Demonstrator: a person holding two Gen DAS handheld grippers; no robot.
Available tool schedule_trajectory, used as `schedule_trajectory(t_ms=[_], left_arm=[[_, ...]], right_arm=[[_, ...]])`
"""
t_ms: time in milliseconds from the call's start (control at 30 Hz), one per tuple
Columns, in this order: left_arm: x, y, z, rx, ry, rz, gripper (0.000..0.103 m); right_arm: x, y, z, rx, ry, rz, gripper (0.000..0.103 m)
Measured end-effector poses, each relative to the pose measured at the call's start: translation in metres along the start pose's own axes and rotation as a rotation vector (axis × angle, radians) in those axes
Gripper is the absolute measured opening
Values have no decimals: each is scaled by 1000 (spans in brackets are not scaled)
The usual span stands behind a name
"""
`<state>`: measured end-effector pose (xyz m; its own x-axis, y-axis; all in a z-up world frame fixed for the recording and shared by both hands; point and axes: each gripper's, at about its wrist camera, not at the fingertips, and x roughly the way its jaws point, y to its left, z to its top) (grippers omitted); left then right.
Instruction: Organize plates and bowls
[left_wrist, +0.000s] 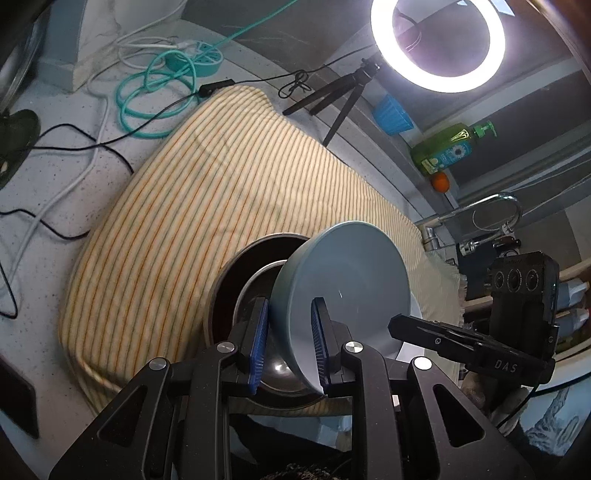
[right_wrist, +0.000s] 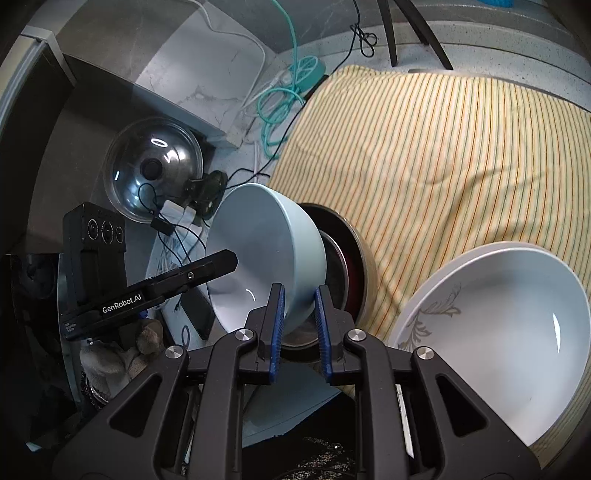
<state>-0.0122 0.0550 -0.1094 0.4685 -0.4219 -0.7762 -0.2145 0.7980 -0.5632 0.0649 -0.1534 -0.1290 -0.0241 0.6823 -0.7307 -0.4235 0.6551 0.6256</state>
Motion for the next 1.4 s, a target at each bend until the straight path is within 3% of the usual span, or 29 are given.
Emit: schedule_trajectory(t_ms=[867, 1033, 1133, 1400], left_arm=[[8, 9, -11, -14, 37, 33, 20], [6, 10, -12, -24, 33, 44, 20], [3, 9, -13, -15, 28, 43, 20], [-8, 9, -14, -17, -4, 34, 20]], right_arm=[[30, -6, -7, -10, 80, -56, 19], [27, -4, -8, -33, 72, -64, 20], [25, -3, -8, -36, 63, -60, 29], [11, 0, -10, -48, 26, -62, 29]])
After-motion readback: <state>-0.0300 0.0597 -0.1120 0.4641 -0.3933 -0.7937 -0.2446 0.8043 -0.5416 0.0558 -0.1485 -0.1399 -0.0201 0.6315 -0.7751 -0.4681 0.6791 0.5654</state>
